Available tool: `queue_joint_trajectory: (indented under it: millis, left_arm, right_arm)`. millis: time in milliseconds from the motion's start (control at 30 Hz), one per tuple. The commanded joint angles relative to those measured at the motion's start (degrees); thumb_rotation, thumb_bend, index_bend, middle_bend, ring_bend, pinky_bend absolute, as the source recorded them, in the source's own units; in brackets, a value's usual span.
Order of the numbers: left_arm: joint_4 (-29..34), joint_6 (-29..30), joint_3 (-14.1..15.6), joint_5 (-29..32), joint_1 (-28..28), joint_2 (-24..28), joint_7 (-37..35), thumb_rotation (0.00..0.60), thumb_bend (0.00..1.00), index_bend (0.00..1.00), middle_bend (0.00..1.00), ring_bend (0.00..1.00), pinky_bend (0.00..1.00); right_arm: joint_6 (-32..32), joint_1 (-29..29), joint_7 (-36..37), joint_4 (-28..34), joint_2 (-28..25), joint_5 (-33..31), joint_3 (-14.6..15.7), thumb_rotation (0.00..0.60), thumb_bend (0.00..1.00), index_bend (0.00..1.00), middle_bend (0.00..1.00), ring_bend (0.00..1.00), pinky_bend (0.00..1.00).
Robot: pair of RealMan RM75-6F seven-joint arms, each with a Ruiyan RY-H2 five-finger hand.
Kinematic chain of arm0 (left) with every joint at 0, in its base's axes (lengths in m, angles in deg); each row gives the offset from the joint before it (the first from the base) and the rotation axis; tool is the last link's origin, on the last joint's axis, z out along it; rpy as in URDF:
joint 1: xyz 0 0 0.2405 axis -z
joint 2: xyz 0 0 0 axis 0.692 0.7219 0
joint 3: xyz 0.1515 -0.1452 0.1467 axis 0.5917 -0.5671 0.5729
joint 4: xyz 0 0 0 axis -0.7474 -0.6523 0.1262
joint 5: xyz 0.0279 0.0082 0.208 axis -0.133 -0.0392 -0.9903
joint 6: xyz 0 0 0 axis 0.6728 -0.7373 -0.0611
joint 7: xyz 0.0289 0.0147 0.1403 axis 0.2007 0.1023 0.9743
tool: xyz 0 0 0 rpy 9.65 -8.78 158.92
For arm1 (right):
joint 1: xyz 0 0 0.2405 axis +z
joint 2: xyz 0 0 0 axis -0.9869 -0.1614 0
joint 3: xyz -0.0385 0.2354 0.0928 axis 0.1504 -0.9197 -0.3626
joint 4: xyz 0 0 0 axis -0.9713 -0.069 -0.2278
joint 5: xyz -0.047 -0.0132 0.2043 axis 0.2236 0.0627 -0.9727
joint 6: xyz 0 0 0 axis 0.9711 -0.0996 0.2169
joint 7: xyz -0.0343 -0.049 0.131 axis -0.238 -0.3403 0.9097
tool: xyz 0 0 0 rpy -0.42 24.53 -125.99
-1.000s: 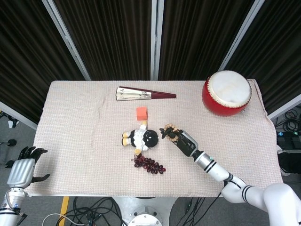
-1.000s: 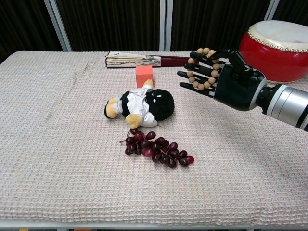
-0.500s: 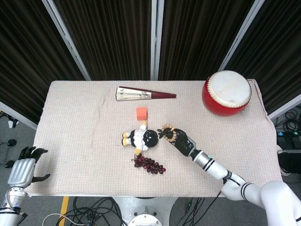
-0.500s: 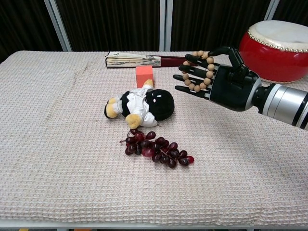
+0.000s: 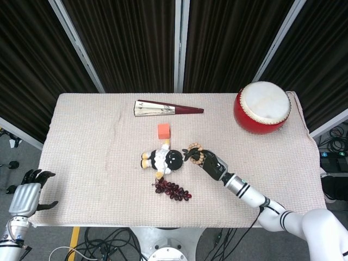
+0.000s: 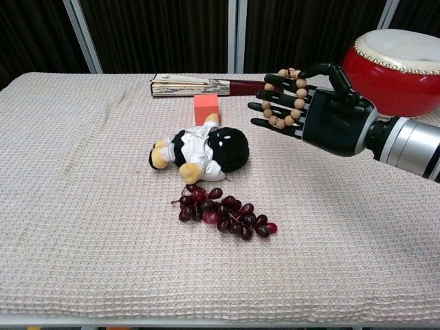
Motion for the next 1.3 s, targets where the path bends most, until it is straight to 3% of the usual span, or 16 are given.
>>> queue_joint_trajectory:
  millis: [33, 233, 433, 533, 667, 767, 867, 1000, 1067, 1100, 1200, 1300]
  left_arm:
    - [0.0, 0.0, 0.0, -0.1, 0.0, 0.0, 0.0, 0.600, 0.00, 0.23, 0.19, 0.08, 0.05]
    - [0.1, 0.0, 0.0, -0.2, 0.1, -0.1, 0.0, 0.600, 0.00, 0.23, 0.19, 0.08, 0.05]
    - [0.1, 0.0, 0.0, -0.2, 0.2, -0.1, 0.2, 0.600, 0.00, 0.23, 0.19, 0.08, 0.05]
    - [0.1, 0.0, 0.0, -0.2, 0.1, -0.1, 0.1, 0.600, 0.00, 0.23, 0.19, 0.08, 0.05]
    - [0.1, -0.1, 0.0, -0.2, 0.2, -0.1, 0.0, 0.600, 0.00, 0.23, 0.19, 0.08, 0.05]
    - [0.0, 0.0, 0.0, -0.2, 0.2, -0.2, -0.1, 0.600, 0.00, 0.23, 0.19, 0.08, 0.05]
    - [0.0, -0.1, 0.1, -0.2, 0.1, -0.1, -0.1, 0.600, 0.00, 0.23, 0.19, 0.08, 0.05]
    - [0.1, 0.0, 0.1, -0.2, 0.1, -0.1, -0.1, 0.600, 0.00, 0.23, 0.19, 0.08, 0.05]
    - [0.1, 0.0, 0.1, -0.2, 0.1, 0.0, -0.1, 0.600, 0.00, 0.23, 0.19, 0.08, 0.05]
    - [0.1, 0.0, 0.1, -0.2, 0.1, 0.0, -0.1, 0.600, 0.00, 0.23, 0.19, 0.08, 0.05]
    - [0.1, 0.0, 0.0, -0.3, 0.2, 0.0, -0.2, 0.600, 0.00, 0.23, 0.19, 0.08, 0.05]
    - [0.1, -0.2, 0.0, -0.4, 0.4, 0.0, -0.1, 0.600, 0.00, 0.23, 0.19, 0.08, 0.05]
  right_arm:
    - [0.5, -0.2, -0.8, 0.2, -0.6, 0.2, 0.3, 0.113, 1.00, 0.36, 0.40, 0.03, 0.00]
    - [1.0, -0.2, -1.7, -0.1, -1.1, 0.8, 1.1, 0.132, 1.00, 0.29, 0.34, 0.00, 0.00]
    - [1.2, -0.1, -1.9, -0.5, -1.3, 0.8, 1.5, 0.193, 1.00, 0.23, 0.30, 0.00, 0.00]
    - [1.6, -0.2, -1.3, -0.8, -1.3, 0.8, 1.6, 0.260, 1.00, 0.22, 0.30, 0.00, 0.00]
    - [2.0, -0.2, -1.0, -1.2, -1.4, 1.1, 2.0, 0.401, 1.00, 0.21, 0.30, 0.00, 0.00]
    - [2.6, -0.3, -0.9, -1.6, -1.3, 1.3, 2.1, 0.457, 1.00, 0.20, 0.30, 0.00, 0.00]
    - [3.0, -0.6, -2.1, -2.1, -0.9, 1.0, 2.0, 0.393, 1.00, 0.16, 0.30, 0.00, 0.00]
    - [2.6, -0.9, -9.4, -2.0, -1.0, 0.8, 1.9, 0.361, 0.98, 0.16, 0.32, 0.00, 0.00]
    - [1.7, -1.4, -15.8, -0.5, -1.7, -0.3, 1.4, 0.360, 0.93, 0.21, 0.35, 0.01, 0.00]
    - [1.2, -1.6, -18.9, 0.6, -2.2, -0.9, 1.1, 0.382, 0.90, 0.26, 0.36, 0.02, 0.00]
    - [0.8, -3.0, -27.7, 5.5, -4.4, -3.2, 0.2, 0.583, 0.89, 0.42, 0.40, 0.07, 0.00]
    - [0.8, -4.7, -35.7, 9.6, -6.6, -5.0, -0.4, 0.600, 0.78, 0.45, 0.42, 0.08, 0.00]
